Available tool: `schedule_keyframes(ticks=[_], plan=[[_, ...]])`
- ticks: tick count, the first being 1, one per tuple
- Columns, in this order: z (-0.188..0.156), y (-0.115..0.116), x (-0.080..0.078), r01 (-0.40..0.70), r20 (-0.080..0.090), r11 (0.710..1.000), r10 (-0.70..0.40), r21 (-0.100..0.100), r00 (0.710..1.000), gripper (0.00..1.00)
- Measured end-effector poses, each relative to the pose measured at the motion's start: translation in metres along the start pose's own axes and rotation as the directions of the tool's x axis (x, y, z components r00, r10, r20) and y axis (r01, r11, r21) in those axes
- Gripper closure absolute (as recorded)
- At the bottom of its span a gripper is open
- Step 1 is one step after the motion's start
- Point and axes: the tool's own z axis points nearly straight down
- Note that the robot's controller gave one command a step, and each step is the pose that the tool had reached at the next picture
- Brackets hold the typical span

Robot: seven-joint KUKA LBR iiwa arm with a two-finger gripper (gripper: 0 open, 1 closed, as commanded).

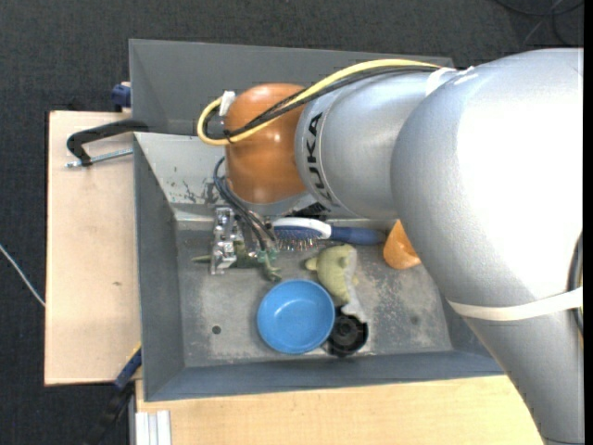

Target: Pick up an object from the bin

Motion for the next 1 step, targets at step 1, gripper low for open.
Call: schedule_keyframes(ticks=[1], plan=[[-0.1516,-0.0158,-0.0030,0.048,0.009,0.999,-0.048,0.000,0.999,1.00]])
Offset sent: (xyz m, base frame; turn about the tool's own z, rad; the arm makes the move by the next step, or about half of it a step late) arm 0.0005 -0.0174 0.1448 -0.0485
